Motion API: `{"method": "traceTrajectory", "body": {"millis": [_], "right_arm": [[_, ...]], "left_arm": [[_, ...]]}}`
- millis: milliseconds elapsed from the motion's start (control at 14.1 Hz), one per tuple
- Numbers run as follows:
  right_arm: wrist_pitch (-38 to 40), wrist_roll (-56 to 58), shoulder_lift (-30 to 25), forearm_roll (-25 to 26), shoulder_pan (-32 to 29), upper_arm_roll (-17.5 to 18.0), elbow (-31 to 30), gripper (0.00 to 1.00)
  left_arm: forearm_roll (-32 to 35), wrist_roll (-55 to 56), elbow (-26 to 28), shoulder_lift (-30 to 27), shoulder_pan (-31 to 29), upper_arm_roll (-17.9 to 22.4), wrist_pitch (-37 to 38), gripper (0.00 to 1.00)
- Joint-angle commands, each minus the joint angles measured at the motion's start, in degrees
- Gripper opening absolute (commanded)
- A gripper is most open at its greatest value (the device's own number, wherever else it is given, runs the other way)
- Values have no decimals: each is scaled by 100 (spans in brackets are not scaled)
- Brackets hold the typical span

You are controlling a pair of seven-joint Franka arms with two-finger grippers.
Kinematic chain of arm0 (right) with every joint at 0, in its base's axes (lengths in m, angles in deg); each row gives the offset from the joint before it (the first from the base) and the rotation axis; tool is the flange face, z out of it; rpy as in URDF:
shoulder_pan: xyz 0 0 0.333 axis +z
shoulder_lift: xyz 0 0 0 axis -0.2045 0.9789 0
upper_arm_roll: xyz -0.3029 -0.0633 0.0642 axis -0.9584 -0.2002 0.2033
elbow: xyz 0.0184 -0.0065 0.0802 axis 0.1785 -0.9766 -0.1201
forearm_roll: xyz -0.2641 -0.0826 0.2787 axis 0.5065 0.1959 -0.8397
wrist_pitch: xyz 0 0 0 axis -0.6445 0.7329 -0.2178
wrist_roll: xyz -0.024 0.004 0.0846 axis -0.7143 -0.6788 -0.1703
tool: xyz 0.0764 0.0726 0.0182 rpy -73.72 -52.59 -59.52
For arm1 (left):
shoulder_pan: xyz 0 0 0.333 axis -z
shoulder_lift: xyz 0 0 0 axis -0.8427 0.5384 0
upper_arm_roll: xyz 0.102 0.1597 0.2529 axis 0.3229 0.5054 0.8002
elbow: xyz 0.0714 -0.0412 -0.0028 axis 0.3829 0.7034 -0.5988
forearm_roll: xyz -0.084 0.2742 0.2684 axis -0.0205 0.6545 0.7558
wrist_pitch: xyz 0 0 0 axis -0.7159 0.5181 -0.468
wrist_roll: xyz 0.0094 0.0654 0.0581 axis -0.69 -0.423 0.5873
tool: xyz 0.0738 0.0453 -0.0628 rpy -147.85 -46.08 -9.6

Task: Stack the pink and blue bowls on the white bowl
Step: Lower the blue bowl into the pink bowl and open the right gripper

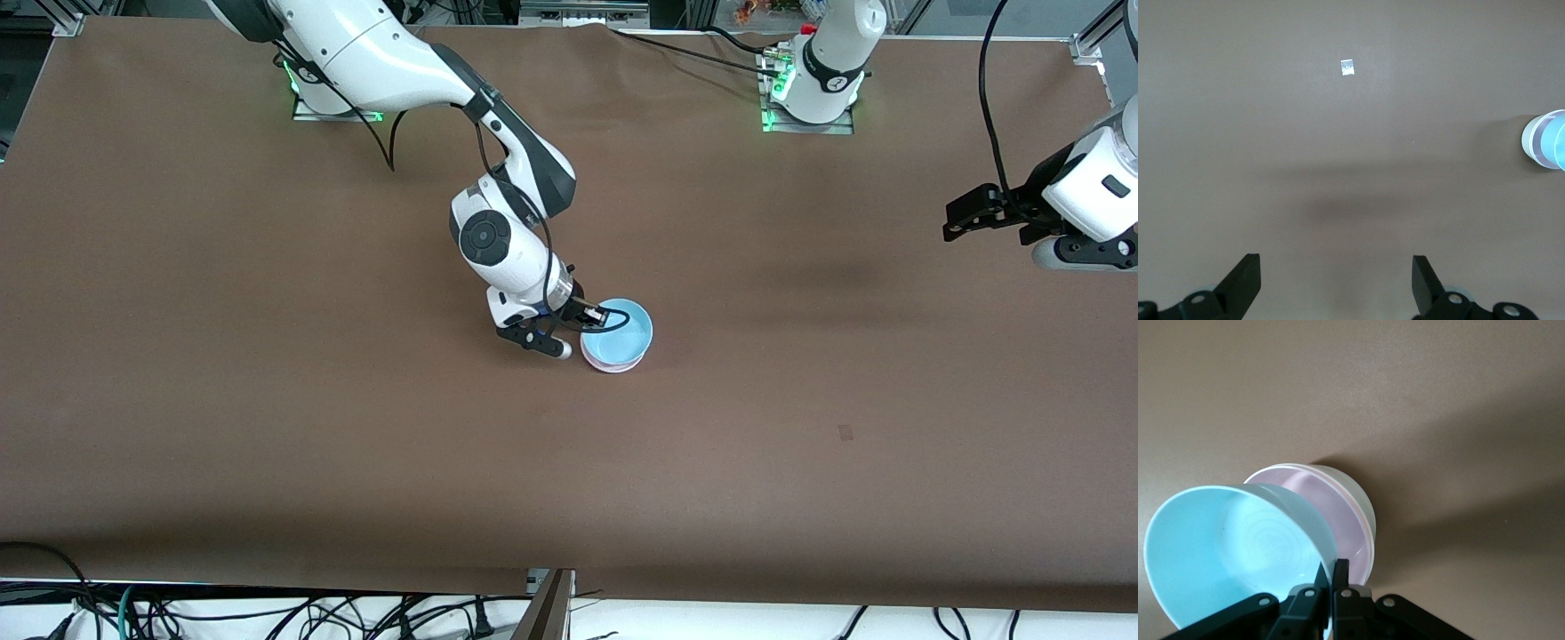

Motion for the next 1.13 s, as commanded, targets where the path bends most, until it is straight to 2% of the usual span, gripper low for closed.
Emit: {"method": "traceTrajectory", "body": {"millis": [0,1062], "right_arm": [[-110,-21,103,-21,-3,15,144,0],[-119,-20,200,-21,5,-55,144,0]], "left_arm": [[48,-1,-2,-76,83,76,52,100],[-23,-36,-20,-76,83,94,131,100]]}}
